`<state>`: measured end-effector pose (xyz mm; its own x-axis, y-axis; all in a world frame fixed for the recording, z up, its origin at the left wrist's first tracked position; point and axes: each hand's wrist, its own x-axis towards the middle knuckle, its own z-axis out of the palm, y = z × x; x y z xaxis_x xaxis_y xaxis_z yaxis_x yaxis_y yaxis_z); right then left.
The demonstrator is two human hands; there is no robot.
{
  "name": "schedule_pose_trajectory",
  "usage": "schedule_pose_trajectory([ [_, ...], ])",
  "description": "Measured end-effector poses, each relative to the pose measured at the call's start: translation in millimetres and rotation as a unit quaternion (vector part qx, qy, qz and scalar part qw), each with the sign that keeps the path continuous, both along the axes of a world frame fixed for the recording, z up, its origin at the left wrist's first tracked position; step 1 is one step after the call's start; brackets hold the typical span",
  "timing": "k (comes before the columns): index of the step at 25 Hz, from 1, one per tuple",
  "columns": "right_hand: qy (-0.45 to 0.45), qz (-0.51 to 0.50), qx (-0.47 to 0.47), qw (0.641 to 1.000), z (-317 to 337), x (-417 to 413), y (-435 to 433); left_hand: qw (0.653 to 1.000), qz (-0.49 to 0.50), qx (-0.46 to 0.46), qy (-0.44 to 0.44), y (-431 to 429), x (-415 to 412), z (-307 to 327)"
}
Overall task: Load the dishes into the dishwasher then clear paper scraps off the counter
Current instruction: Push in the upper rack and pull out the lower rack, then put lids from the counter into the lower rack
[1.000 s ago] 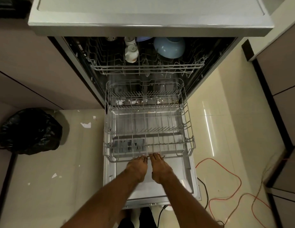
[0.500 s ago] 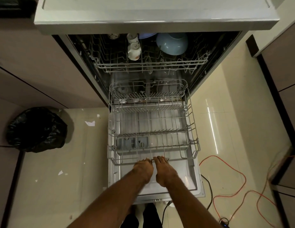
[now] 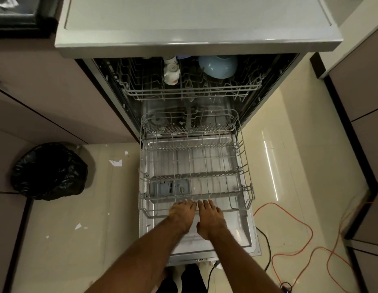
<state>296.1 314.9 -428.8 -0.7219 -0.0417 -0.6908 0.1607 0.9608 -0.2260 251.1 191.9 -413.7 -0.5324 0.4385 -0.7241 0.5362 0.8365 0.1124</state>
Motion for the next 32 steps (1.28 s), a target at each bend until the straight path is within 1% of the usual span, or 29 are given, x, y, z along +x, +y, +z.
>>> schedule_pose_trajectory([
  [2,0.041,0.02,0.02,0.999,21.0,-17.1,-0.8,0.999,0.002,0.033,0.041,-5.1,-18.9,20.8],
  [5,0.113,0.023,0.01,0.993,63.1,-45.1,-2.2,0.994,0.026,0.063,0.082,-14.3,-46.8,66.3],
  [7,0.14,0.033,0.0,0.99,96.2,-61.8,-7.9,0.992,0.043,0.072,0.098,-24.6,-59.6,101.2],
  [10,0.181,0.07,0.008,0.981,156.9,-85.7,-21.7,0.984,0.053,0.091,0.145,-43.1,-75.4,158.1],
  [13,0.199,0.085,-0.015,0.976,217.5,-105.9,-39.1,0.976,0.088,0.097,0.175,-61.0,-87.3,222.2],
  [17,0.255,0.116,-0.042,0.959,275.8,-121.7,-61.3,0.953,0.099,0.099,0.268,-88.9,-87.8,298.9],
  [18,0.257,0.12,-0.04,0.958,281.9,-123.9,-62.5,0.953,0.09,0.096,0.273,-93.3,-88.8,309.0],
  [20,0.272,0.147,-0.05,0.95,307.0,-121.3,-81.5,0.952,0.11,0.069,0.276,-116.1,-78.8,344.9],
  [23,0.308,0.156,-0.067,0.936,328.8,-123.8,-96.9,0.941,0.146,0.059,0.301,-137.9,-73.4,372.5],
  [28,0.328,0.195,-0.067,0.922,372.7,-130.6,-134.7,0.93,0.213,0.018,0.301,-194.5,-63.3,412.1],
  [32,0.339,0.201,-0.066,0.917,394.8,-133.5,-173.7,0.915,0.24,0.028,0.323,-246.5,-60.2,433.2],
])
